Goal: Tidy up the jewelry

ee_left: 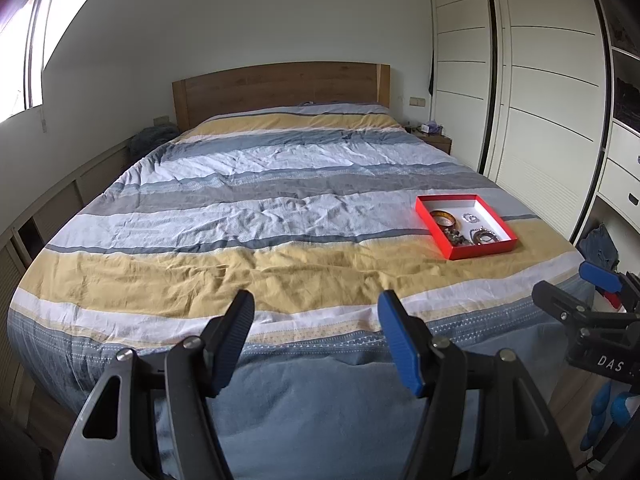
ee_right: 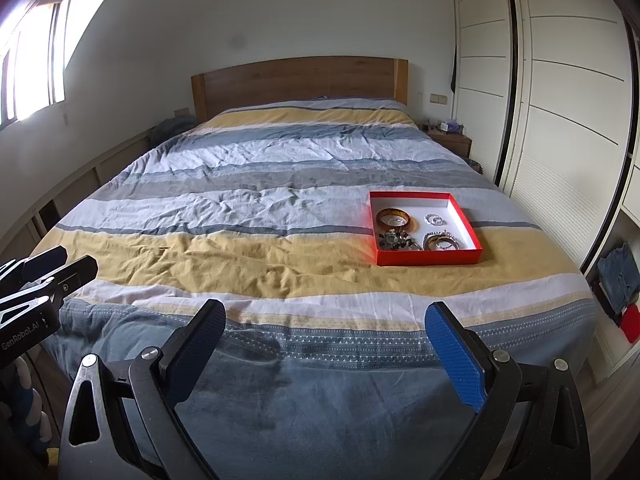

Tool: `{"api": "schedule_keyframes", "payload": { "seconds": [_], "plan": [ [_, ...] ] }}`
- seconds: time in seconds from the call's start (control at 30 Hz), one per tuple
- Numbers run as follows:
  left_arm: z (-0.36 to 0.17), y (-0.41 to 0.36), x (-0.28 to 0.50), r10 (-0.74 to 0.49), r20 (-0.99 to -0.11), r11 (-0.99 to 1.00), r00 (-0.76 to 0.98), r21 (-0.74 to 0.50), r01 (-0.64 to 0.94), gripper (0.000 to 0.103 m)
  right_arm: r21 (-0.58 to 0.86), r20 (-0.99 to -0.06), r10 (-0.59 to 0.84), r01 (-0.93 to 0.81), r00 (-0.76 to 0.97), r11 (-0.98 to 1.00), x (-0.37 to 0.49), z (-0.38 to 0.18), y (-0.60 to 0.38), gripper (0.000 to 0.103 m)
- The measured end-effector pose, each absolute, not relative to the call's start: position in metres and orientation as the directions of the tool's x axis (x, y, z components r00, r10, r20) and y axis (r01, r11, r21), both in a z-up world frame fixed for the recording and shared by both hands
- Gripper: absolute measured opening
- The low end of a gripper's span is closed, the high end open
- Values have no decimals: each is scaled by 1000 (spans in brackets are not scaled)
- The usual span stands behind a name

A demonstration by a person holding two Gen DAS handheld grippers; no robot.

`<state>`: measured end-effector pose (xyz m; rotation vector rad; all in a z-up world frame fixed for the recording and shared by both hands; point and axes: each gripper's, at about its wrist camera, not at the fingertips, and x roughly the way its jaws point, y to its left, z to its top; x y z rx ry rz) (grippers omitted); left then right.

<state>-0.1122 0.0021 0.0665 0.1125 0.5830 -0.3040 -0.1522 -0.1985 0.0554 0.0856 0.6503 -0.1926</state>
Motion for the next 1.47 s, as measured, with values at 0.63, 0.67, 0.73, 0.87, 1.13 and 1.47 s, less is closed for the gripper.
{"api": "schedule_keyframes", "payload": {
  "seconds": [0.63,0.67,0.73,0.87,1.13,1.47],
  "plan": [
    [61,0,-113,-252,-564,948,786,19,318,62,18,-617,-152,207,772,978,-151,50,-201,99],
    [60,0,-114,-252,-565,948,786,19,317,62,18,-619,-151,207,771,978,-150,49,-201,99],
    [59,0,-114,-251,-566,948,785,19,317,62,17,-621,-151,207,769,978,-149,48,-201,99],
    [55,0,-116,-250,-570,948,783,19,317,62,15,-626,-152,207,764,978,-147,47,-200,99],
    [49,0,-108,-250,-587,948,770,13,318,62,12,-636,-153,208,757,978,-143,44,-200,99],
    [48,-1,-102,-254,-603,947,756,4,321,62,9,-642,-153,207,751,978,-141,42,-200,99]
  ]
}}
